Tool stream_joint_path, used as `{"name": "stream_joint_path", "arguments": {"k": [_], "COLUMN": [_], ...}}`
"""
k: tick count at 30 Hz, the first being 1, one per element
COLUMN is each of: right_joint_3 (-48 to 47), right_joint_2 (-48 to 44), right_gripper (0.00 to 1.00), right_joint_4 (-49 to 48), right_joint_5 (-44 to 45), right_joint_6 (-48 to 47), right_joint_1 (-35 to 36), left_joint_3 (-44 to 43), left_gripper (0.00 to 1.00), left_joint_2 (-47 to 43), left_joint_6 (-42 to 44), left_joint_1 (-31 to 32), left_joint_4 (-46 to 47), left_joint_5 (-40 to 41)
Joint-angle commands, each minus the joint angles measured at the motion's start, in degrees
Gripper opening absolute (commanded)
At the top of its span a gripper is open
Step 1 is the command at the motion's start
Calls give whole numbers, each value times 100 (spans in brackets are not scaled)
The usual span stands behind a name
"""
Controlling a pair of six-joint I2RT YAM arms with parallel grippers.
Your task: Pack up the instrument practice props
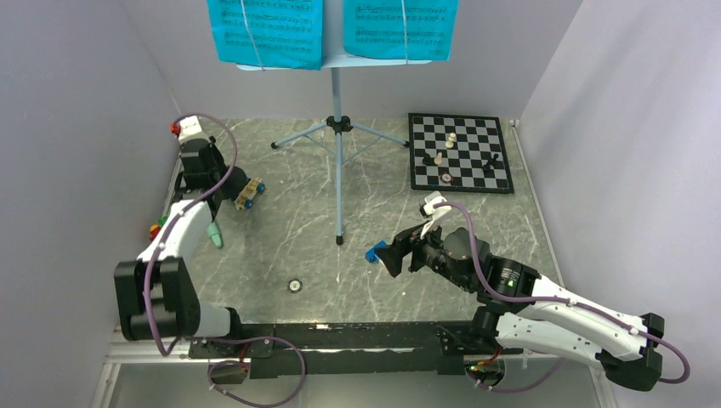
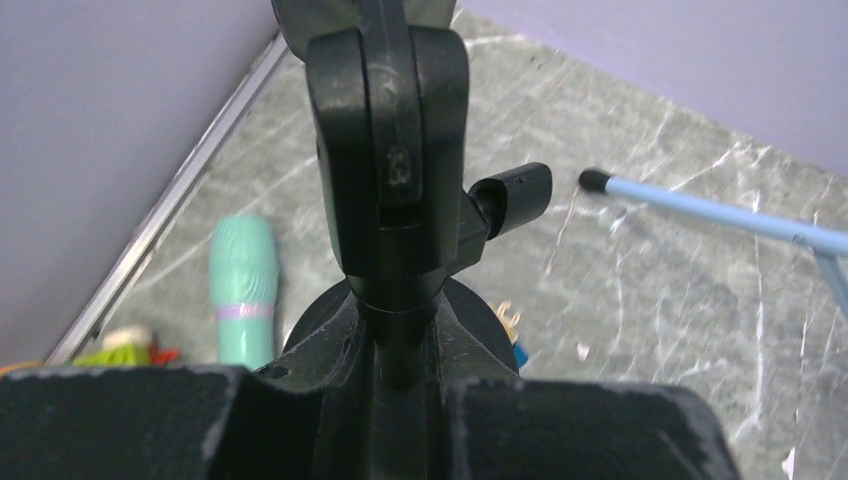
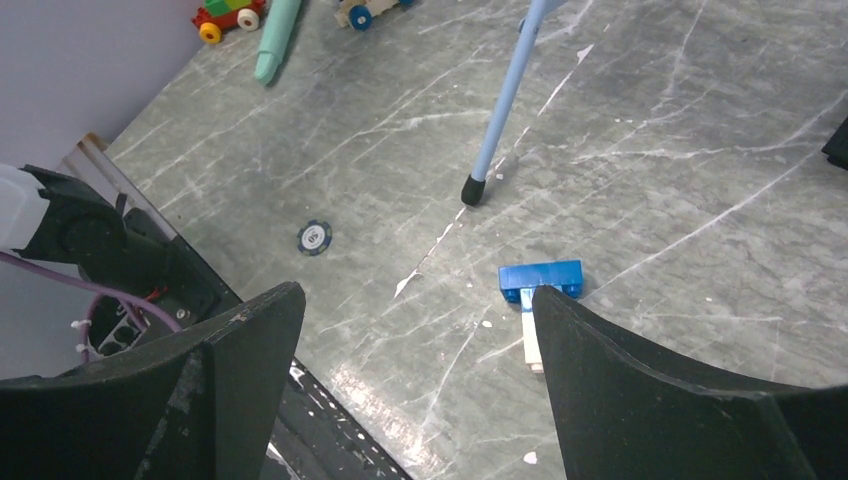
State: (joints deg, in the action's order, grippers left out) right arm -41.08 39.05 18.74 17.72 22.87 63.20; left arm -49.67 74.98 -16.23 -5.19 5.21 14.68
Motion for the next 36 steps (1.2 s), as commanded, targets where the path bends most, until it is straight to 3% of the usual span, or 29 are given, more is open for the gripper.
{"name": "stream_joint_path", "arguments": {"k": [1, 4, 8, 14, 19, 23, 26, 36], "right_joint_3": [-141, -238, -185, -6, 257, 323, 312, 338], "right_joint_2": [87, 211, 247, 211, -42, -187, -224, -326], "right_gripper": [89, 89, 89, 89, 89, 89, 89, 89], "right_joint_4": [-387, -296, -447, -659, -748, -681, -600, -475], "right_joint_5": [-42, 15, -21, -244, -264, -163, -113, 9], "right_joint_6": [-217, -358, -476, -220, 71, 151, 169, 158], "right_joint_1": [8, 8, 7, 0, -1, -1, -1, 2], "left_joint_3": [-733, -560, 180, 977, 1526, 1602, 1654, 2030], "left_gripper": [0, 0, 0, 0, 0, 0, 0, 0], "left_joint_2": [593, 512, -474, -1968, -2474, -2271, -2068, -1493], "left_joint_6": [255, 271, 246, 404, 431, 342, -37, -181], "left_joint_1": [-49, -43, 150, 675, 1075, 1596, 1626, 1575], "left_joint_4": [1034, 1135, 1239, 467, -156, -571, -856, -86], "left_joint_5": [-187, -517, -602, -377, -11, 603, 760, 1395]}}
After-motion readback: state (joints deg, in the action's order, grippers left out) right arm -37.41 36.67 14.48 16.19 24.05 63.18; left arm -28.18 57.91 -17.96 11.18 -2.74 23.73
